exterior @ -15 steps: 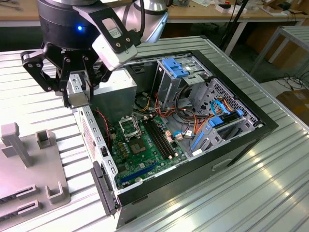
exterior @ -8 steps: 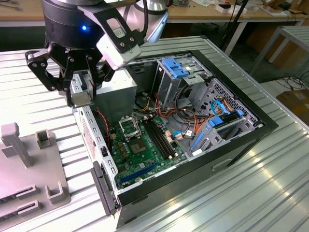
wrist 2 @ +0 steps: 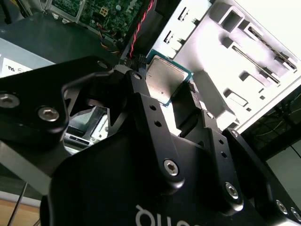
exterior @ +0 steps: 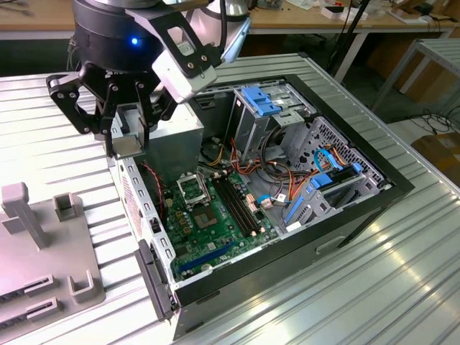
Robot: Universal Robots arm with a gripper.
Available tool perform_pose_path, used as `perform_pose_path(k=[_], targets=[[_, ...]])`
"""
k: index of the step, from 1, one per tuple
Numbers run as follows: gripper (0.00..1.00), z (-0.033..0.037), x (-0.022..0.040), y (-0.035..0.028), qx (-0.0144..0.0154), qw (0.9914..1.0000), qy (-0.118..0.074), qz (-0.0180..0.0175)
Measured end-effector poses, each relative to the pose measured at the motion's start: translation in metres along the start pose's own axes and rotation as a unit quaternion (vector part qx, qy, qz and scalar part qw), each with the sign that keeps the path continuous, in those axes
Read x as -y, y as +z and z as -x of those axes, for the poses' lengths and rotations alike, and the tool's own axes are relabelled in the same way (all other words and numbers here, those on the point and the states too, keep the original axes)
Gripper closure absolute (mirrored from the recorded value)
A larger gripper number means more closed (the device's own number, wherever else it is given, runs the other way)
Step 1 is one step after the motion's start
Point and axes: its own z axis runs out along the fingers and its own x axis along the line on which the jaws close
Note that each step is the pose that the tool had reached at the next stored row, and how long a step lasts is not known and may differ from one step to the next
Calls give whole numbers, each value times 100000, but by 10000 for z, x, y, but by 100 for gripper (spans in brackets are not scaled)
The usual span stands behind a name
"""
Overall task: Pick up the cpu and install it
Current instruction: 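Pick up the cpu and move it towards the insertion slot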
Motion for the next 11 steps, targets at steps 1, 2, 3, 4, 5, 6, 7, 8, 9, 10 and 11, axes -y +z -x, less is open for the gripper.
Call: perform_pose_path(k=[1,2,3,4,5,6,7,8,9,10,11], targets=[[53,10,0,-1,-1,100000,3,-3],[53,21,1,-1,3,100000,4,2],[53,31,1,-1,1,100000,5,-1],[53,43,2,-2,0,100000,7,0],[53,54,2,-2,0,100000,5,1],[53,62,2,-3,1,100000,3,0],[53,72,3,-3,-1,100000,3,-6],[53,78,3,-3,-1,100000,4,-1],[53,87,3,-4,-1,100000,5,-3],[53,95,4,-4,-2,100000,4,-2],[53,102,4,-4,1,100000,5,1]])
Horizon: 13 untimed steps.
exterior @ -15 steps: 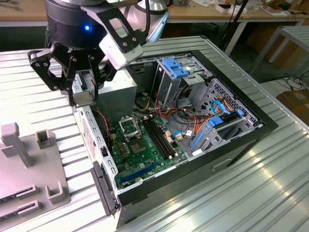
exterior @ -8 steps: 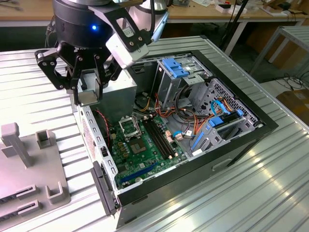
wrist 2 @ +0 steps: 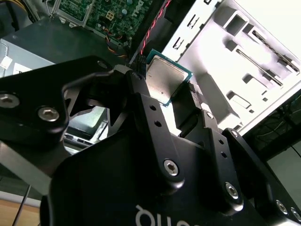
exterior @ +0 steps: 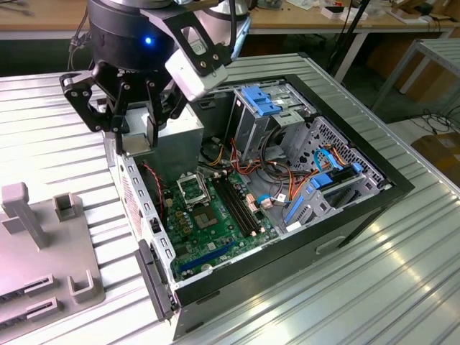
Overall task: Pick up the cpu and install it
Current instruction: 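Pick up the cpu and move it towards the insertion slot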
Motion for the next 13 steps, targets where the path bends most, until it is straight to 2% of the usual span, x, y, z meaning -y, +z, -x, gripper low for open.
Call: perform_pose_path(k=[13], targets=[[53,99,4,-5,-1,100000,-2,-3]])
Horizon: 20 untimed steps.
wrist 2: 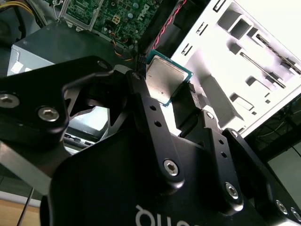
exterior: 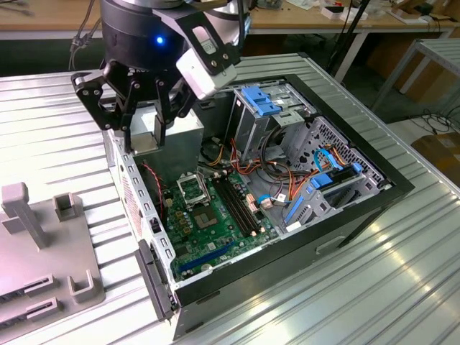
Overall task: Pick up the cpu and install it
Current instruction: 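Pick up the cpu and move it towards the insertion slot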
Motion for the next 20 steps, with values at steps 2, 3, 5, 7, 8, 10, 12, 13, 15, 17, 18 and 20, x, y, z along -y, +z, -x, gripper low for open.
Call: perform_pose_path(k=[2,3,5,7,8,10,12,13,15,17,18,20], targets=[[53,13,1,-1,-2,100000,1,0],[53,22,1,-1,-1,100000,-1,0],[53,35,1,-1,0,100000,0,2],[53,49,2,-2,4,100000,0,1],[53,56,2,-2,2,100000,3,1],[53,70,3,-3,2,100000,3,3],[53,83,3,-4,0,100000,4,0],[53,90,4,-4,1,100000,2,2],[53,103,4,-5,-2,100000,1,-1],[53,120,5,-5,3,100000,-1,4],[53,127,5,-5,0,100000,0,2],[53,139,6,-6,-1,100000,-4,0]])
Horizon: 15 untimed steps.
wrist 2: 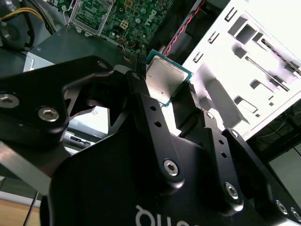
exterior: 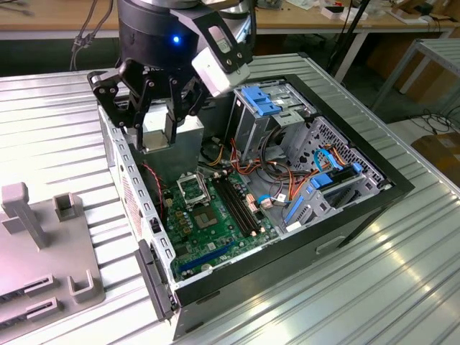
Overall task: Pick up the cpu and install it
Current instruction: 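Pick up the cpu and move it towards the insertion slot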
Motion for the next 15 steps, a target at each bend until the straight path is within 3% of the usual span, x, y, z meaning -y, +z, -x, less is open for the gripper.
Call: perform_pose_path(k=[15], targets=[[53,109,4,-5,1,100000,5,1]])
